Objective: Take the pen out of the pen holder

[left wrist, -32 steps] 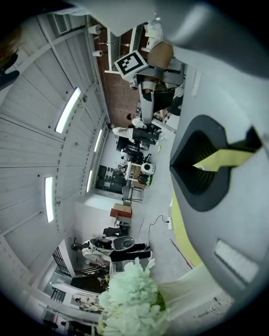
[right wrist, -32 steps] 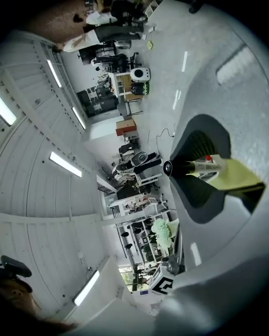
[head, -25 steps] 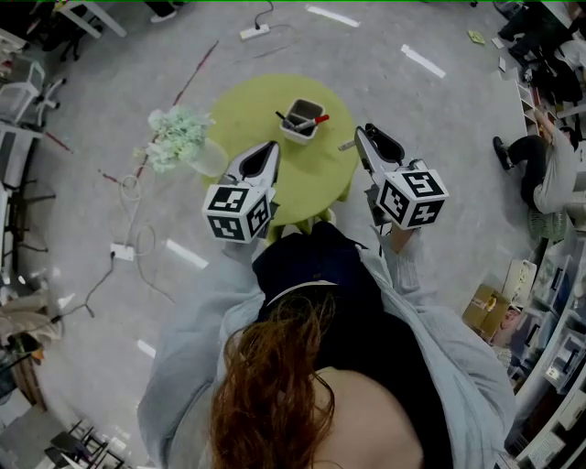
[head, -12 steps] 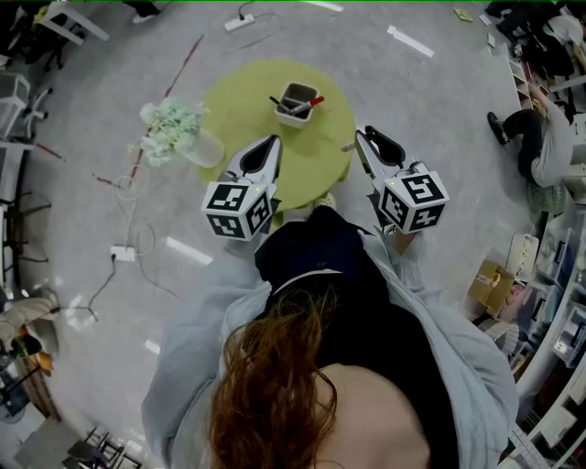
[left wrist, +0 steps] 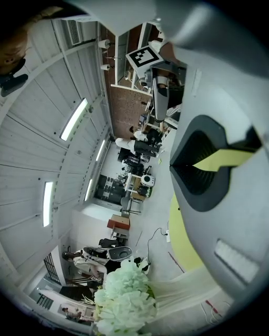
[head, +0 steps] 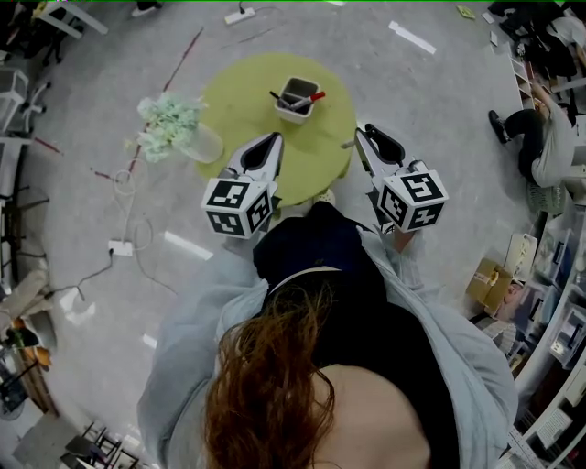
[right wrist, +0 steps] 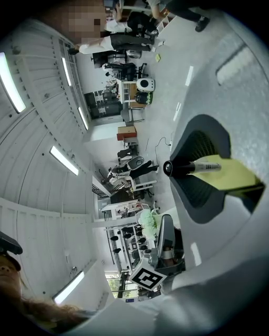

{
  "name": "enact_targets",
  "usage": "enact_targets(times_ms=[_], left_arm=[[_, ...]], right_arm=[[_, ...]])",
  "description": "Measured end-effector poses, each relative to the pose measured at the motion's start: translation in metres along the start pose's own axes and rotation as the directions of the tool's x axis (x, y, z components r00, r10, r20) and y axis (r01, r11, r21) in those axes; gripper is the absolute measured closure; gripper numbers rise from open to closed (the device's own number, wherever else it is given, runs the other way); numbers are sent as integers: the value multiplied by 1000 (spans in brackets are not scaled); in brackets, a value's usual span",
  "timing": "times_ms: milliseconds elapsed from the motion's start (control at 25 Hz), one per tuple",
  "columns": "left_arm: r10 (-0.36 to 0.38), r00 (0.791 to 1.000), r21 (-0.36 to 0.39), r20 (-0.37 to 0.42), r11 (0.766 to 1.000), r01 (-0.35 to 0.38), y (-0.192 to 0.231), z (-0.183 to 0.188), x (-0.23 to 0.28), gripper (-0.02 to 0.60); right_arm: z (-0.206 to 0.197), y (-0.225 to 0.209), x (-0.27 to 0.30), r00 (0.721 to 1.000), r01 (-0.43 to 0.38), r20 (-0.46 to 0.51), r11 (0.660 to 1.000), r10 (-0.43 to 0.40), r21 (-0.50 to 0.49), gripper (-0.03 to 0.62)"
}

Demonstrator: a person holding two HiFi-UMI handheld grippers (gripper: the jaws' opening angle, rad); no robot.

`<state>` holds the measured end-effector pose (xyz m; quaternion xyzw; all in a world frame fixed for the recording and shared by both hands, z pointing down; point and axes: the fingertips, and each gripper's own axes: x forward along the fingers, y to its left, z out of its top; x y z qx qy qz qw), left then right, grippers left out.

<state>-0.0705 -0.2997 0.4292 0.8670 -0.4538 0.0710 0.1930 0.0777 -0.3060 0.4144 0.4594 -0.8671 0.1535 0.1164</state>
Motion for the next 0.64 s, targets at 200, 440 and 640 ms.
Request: enact_targets(times_ms=[200,440,640], left_arm=[[2,1000,5,-6,1000,-2,1,2,3,563],[12,1000,2,-10,1000,-11,5,2,5,563],[15,1000,-3,-12,1000,-16,9,2,8,563]], right_arm=[[1,-5,5,1000,-5,-1,1000,5,10,514],[2,-9,10,1000,-14,-2,1000,14,18,514],[2,-10,15,1000,-17,-9,1000,17,18,514]])
